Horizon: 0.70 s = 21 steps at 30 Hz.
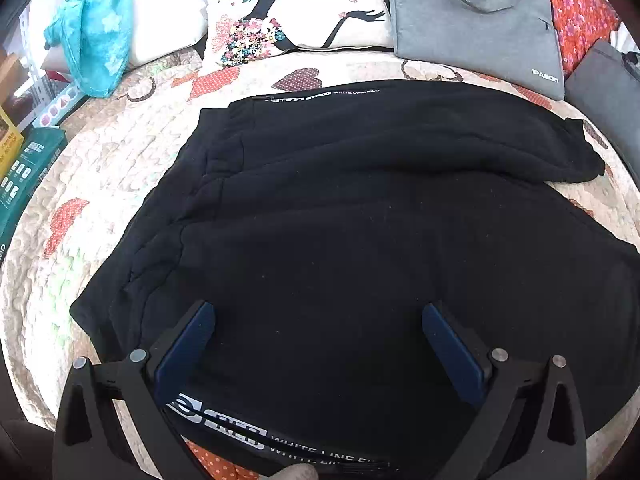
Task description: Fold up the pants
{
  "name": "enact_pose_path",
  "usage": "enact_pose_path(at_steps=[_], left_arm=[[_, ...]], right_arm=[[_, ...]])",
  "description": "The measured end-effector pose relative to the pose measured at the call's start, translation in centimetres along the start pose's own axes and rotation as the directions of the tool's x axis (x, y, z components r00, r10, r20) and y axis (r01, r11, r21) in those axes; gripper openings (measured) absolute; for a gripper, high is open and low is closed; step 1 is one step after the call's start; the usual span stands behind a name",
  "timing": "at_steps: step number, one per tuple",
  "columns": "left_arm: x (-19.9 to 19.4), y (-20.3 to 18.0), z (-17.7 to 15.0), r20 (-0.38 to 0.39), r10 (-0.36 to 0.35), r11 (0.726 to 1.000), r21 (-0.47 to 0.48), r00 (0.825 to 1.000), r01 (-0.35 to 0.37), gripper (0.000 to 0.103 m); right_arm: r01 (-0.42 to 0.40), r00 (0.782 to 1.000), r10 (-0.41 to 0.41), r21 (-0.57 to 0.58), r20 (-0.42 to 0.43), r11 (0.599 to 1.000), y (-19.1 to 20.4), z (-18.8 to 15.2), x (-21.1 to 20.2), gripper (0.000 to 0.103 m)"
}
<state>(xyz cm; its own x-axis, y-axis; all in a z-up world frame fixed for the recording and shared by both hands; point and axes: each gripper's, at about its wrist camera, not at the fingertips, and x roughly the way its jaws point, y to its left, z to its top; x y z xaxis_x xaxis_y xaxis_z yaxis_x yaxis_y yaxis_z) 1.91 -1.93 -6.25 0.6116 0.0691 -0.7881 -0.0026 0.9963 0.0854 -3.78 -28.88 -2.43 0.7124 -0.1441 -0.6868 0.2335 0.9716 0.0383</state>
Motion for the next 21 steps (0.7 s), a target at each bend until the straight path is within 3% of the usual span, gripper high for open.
enact_pose_path(at_steps=[10, 14, 15, 18, 20, 21], left_arm=[[0.0, 0.4, -0.5, 0.004, -0.037, 0.999, -0.027, 0.999, 0.037, 0.103], [-0.3, 0.4, 0.0, -0.038, -0.060, 0.998, -0.006, 0.997, 0.060, 0.103], [-0.4, 0.6, 0.2, -0.050, -0.080, 0.997, -0.011, 0.996, 0.079, 0.099], [-2.1, 2.4, 0.9, -0.014, -0.154, 0.987, -0.049, 0.988, 0.154, 0.073], [-3.7, 5.0, 1.6, 0.053, -0.180, 0.978, -0.099, 0.982, 0.185, 0.073], [-4.7, 7.4, 1.9, 0.102, -0.156, 0.975, -0.146, 0.983, 0.170, 0.073]], right_arm=[[0.006, 1.000, -0.007, -0.007, -0.023, 1.000, 0.6, 0.0, 1.5, 0.103], [0.014, 1.000, -0.014, 0.001, -0.013, 1.000, 0.5, 0.2, 1.5, 0.103], [0.013, 1.000, -0.013, 0.010, -0.005, 1.000, 0.3, 0.3, 1.4, 0.103], [-0.008, 1.000, 0.008, 0.028, 0.023, 1.000, -0.1, 0.8, 0.7, 0.103], [-0.007, 0.999, 0.006, 0.016, 0.040, 1.000, -0.4, 1.4, 0.1, 0.103], [-0.003, 0.999, 0.003, 0.012, 0.044, 1.000, -0.7, 1.7, -0.1, 0.103]])
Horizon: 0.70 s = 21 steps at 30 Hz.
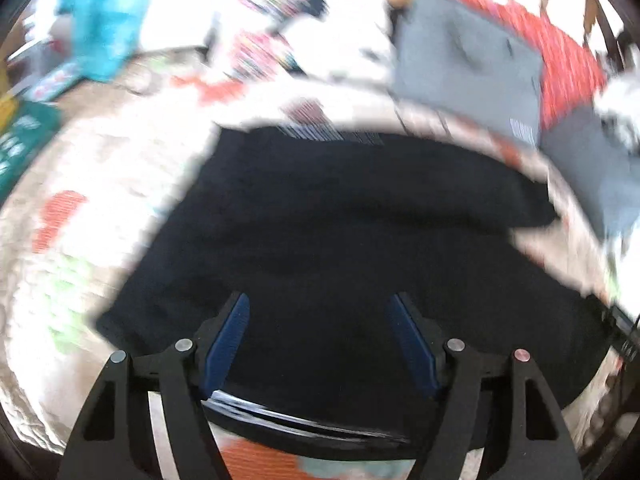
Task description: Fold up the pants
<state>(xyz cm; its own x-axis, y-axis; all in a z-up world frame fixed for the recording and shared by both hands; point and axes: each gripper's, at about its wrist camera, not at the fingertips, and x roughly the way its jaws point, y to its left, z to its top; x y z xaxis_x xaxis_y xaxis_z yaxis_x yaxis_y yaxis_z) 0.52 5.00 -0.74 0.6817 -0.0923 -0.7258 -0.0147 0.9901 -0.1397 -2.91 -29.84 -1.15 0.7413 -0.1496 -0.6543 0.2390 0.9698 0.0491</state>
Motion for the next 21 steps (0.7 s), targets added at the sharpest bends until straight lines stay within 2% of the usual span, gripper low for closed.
enact_pose_path(at_steps=[3, 6, 9, 13, 15, 17, 18, 21], left_arm=[[-1.3, 5.4, 1.1, 0.032, 0.060, 0.993, -0.108, 0.998, -0.056, 0.074], [-1.2, 10.8, 0.8, -0.005, 0.099, 0.967, -0.237, 0.995, -0.098, 0.074], [0.1, 12.8, 0.3, -0.050, 0.099, 0.952, -0.288, 0.994, -0.109, 0.074], [2.8, 12.8, 0.1, -0.134, 0.024, 0.953, -0.297, 0.991, -0.064, 0.076], [3.1, 11.1, 0.3, -0.117, 0.081, 0.967, -0.232, 0.990, -0.107, 0.081], [3.4, 9.8, 0.2, -0.122, 0.078, 0.978, -0.184, 0.989, -0.100, 0.084], [3.4, 9.1, 0.0, -0.125, 0.098, 0.981, -0.158, 0.987, -0.117, 0.087], [3.4, 8.3, -0.4, -0.120, 0.126, 0.984, -0.114, 0.985, -0.140, 0.087]], right_arm=[[0.008, 1.000, -0.009, 0.033, 0.020, 0.999, -2.0, 1.1, -1.2, 0.103], [0.000, 1.000, -0.001, 0.111, 0.010, 0.994, -4.9, 1.5, -2.0, 0.103], [0.023, 1.000, -0.020, 0.189, -0.021, 0.982, -8.0, 1.0, -2.6, 0.101], [0.042, 0.997, -0.018, 0.318, -0.078, 0.947, -12.3, -0.8, -3.2, 0.096], [0.051, 0.994, -0.012, 0.382, -0.104, 0.923, -14.1, -1.7, -3.2, 0.093], [0.055, 0.992, -0.001, 0.429, -0.125, 0.901, -15.3, -2.6, -2.9, 0.092], [0.055, 0.991, 0.005, 0.445, -0.132, 0.894, -15.6, -2.9, -2.8, 0.091], [0.048, 0.990, 0.019, 0.467, -0.138, 0.883, -15.8, -3.2, -2.5, 0.091]])
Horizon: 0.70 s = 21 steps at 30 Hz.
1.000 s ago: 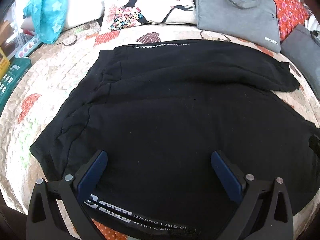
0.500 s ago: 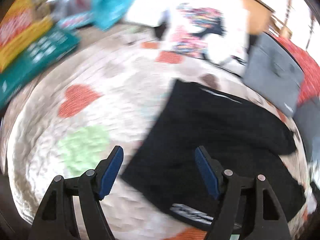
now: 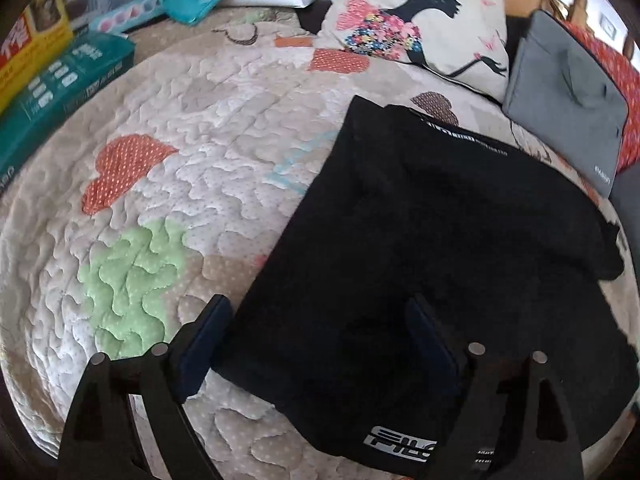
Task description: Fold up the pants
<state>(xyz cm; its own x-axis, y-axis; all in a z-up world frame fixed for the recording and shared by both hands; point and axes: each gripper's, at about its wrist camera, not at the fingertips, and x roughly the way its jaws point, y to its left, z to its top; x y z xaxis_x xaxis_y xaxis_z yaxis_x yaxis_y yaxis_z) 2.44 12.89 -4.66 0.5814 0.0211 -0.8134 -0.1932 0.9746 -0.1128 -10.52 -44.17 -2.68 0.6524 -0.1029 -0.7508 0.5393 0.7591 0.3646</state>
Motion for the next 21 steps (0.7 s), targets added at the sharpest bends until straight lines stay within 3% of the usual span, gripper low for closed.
enact_pose_path(at_steps=[5, 21], left_arm=[[-0.3, 0.5, 0.0, 0.000, -0.018, 1.000, -0.021, 1.000, 0.018, 0.087], [-0.2, -1.1, 0.0, 0.021, 0.059, 0.998, 0.024, 0.998, -0.060, 0.087]], right_arm=[[-0.009, 1.000, 0.010, -0.047, 0.009, 0.999, 1.8, -0.5, 0.1, 0.091], [-0.004, 1.000, 0.005, -0.155, 0.002, 0.988, 5.5, -1.8, 1.1, 0.091]])
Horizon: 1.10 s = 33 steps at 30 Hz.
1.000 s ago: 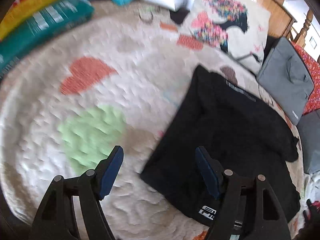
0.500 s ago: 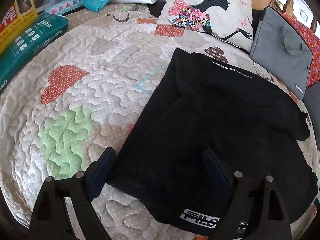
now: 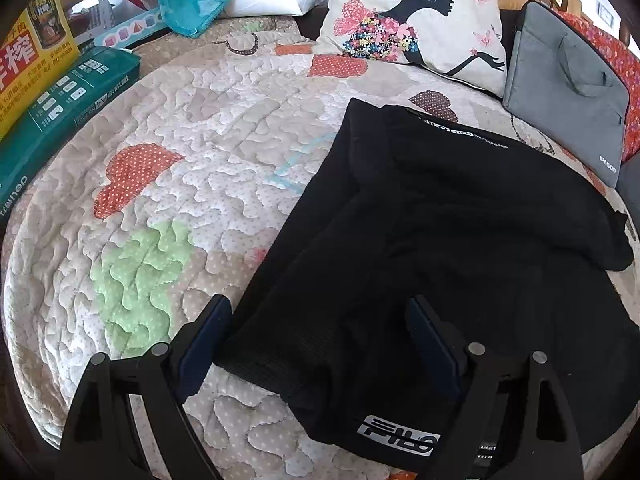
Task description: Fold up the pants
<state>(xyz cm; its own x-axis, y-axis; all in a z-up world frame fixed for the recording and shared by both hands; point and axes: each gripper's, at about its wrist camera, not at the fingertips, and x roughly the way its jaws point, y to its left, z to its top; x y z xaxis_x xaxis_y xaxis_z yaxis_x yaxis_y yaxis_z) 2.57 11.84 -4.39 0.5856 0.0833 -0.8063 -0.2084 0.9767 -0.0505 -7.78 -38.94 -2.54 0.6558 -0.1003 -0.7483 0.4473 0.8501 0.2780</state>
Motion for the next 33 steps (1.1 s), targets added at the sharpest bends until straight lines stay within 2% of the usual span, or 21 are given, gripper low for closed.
enact_pose_path(at_steps=[22, 29, 30, 32, 33], left_arm=[[-0.1, -0.4, -0.1, 0.010, 0.026, 1.000, 0.011, 1.000, -0.026, 0.087], [0.4, 0.5, 0.0, -0.023, -0.013, 0.999, -0.035, 1.000, 0.012, 0.087], [0.5, 0.8, 0.1, -0.032, -0.033, 0.998, -0.047, 0.999, 0.032, 0.083], [0.4, 0.9, 0.1, -0.040, -0.047, 0.998, -0.052, 0.998, 0.045, 0.063], [0.4, 0.8, 0.2, -0.039, -0.069, 0.996, -0.051, 0.997, 0.067, 0.045]], right_arm=[[0.020, 0.999, -0.020, -0.002, -0.028, 1.000, 0.1, -0.2, 1.1, 0.091], [0.007, 0.999, -0.005, 0.029, -0.054, 1.000, -0.4, -0.3, 1.9, 0.091], [0.001, 0.998, 0.001, 0.036, -0.057, 0.999, -0.5, -0.2, 2.0, 0.092], [-0.008, 0.998, 0.010, 0.042, -0.055, 0.999, -0.5, -0.2, 2.1, 0.092], [-0.015, 0.998, 0.017, 0.041, -0.054, 0.999, -0.5, -0.1, 2.1, 0.091]])
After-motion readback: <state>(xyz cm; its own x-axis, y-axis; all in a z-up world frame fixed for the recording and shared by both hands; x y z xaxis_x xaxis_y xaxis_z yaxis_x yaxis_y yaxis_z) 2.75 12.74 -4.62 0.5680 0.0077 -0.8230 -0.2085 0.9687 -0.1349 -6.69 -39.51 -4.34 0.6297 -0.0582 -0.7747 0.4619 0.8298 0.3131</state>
